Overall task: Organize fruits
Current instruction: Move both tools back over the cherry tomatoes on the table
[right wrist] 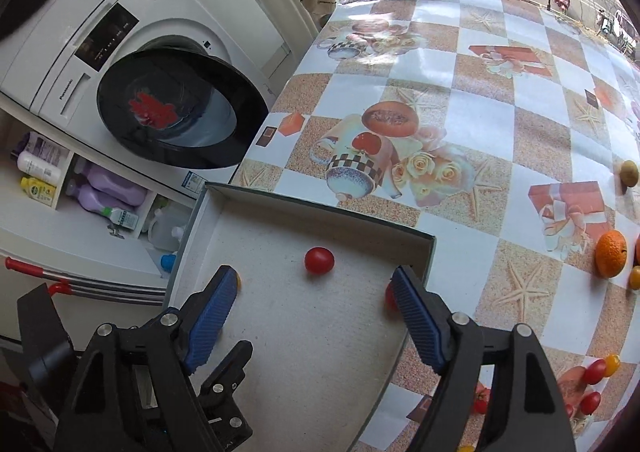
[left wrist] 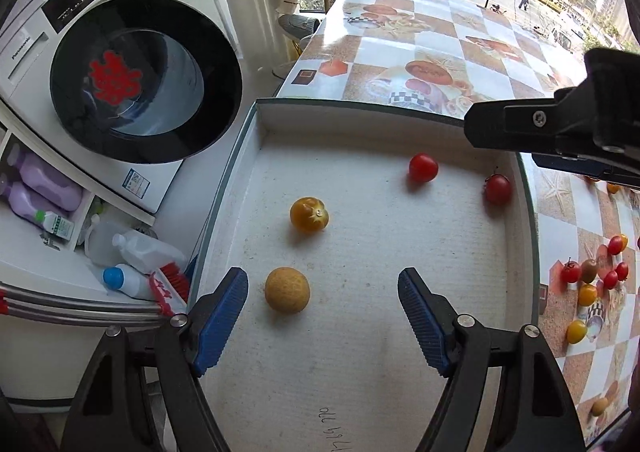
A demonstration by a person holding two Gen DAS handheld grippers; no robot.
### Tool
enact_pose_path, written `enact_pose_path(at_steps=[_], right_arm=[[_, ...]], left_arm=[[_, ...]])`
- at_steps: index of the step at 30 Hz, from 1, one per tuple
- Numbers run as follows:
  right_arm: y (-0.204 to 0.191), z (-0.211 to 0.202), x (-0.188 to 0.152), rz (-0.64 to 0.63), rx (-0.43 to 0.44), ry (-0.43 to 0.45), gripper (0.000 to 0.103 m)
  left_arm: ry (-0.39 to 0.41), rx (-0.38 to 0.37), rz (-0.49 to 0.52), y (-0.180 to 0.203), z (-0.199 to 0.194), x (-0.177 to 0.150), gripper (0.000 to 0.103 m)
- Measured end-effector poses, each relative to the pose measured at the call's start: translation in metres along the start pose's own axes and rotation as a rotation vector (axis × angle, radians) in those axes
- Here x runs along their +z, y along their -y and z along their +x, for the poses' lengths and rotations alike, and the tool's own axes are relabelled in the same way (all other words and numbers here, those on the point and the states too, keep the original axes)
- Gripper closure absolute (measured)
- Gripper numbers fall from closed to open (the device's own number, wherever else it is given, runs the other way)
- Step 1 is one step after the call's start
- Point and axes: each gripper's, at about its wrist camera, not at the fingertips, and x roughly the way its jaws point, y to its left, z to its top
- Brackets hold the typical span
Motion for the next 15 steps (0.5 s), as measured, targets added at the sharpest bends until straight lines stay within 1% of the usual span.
enact_pose_path(at_steps=[4, 7, 11, 15], right_arm=[[0.028, -0.026, -0.012, 0.049, -0.049, 0.029, 0.021], [0.058, -0.047, -0.026, 0.082, -0.101, 0.042, 0.021], [0.100, -0.070, -0.050, 0.152, -0.177, 0.039, 0.021], [0.137, -0.087, -0.076, 0.227, -0.246, 0.025, 0.021]], left_arm=[[0.018, -0.018, 0.053, 0.022, -0.010, 0.005, 0.024], [0.035, -0.044, 0.087, 0.041, -0.020, 0.010, 0.024], [0.052, -0.090, 0.150, 0.072, -0.031, 0.013, 0.024], [0.064, -0.130, 0.241, 0.109, -0.038, 0.012, 0.024]])
